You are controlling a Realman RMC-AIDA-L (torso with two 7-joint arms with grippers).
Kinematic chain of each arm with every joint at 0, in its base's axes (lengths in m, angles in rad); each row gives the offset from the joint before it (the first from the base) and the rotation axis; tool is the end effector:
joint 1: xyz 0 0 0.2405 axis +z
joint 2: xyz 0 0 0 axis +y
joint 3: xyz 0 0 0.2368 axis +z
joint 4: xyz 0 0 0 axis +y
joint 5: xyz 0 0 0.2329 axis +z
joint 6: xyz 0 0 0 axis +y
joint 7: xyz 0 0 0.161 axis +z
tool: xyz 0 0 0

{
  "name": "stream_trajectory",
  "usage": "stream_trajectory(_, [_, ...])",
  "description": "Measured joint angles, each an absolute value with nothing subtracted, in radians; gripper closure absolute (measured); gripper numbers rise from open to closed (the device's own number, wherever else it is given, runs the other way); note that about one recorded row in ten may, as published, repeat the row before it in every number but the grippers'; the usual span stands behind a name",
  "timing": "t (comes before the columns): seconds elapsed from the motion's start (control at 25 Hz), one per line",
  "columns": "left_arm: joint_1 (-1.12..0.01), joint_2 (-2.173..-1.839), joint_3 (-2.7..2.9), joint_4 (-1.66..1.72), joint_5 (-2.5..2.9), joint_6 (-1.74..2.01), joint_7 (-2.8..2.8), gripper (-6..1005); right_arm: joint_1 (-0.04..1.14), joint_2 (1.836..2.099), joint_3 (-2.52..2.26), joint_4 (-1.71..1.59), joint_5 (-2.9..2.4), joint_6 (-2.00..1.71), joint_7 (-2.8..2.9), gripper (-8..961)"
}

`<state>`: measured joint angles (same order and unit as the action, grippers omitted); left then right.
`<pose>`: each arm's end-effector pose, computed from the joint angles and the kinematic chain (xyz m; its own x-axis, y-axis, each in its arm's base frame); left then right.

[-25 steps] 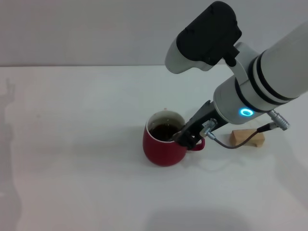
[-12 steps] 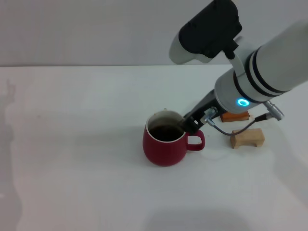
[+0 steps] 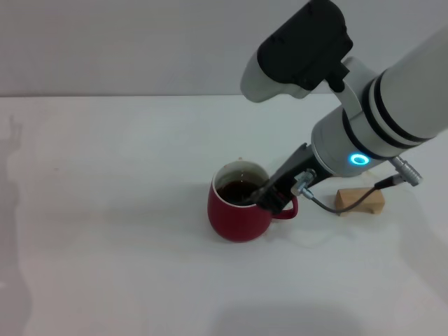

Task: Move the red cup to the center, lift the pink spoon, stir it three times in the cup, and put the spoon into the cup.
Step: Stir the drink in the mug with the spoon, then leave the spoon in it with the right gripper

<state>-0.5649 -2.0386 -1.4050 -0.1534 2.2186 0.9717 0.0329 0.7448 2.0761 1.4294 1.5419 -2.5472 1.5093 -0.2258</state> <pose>-0.3648 0.4023 0.0694 0.6731 -0.0672 0.7365 0.7091 0.3415 -0.6169 0.0471 0.3478 -0.0494 0.8384 -0.5141 0.1811 -0.4072 -0.8116 -0.4188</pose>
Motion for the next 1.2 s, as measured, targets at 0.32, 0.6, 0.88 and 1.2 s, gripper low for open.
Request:
stream_trajectory(0.32, [-0.566,-2.039,-1.405,-0.154,2.22,0.972,0.034,157,0.779,2.071,1.431,1.406,-2.604,1.376,-0.24,809])
stream_trajectory(0.6, [-0.567,-2.039,-1.405,-0.155,2.221,0.972,0.036,156,0.776,2.071,1.442,1.405,-2.614,1.442,-0.245,809])
stream_trajectory(0.88, [-0.567,-2.04,-1.405,-0.155,2.221,0.973,0.038,157,0.754,2.073,1.437,1.492,-2.531,1.495,-0.251,810])
stream_trajectory(1.2, [-0.566,-2.044,-1.405,-0.155,2.221,0.972,0.034,157,0.761,2.073,1.444,1.434,-2.56,1.391,-0.255,809])
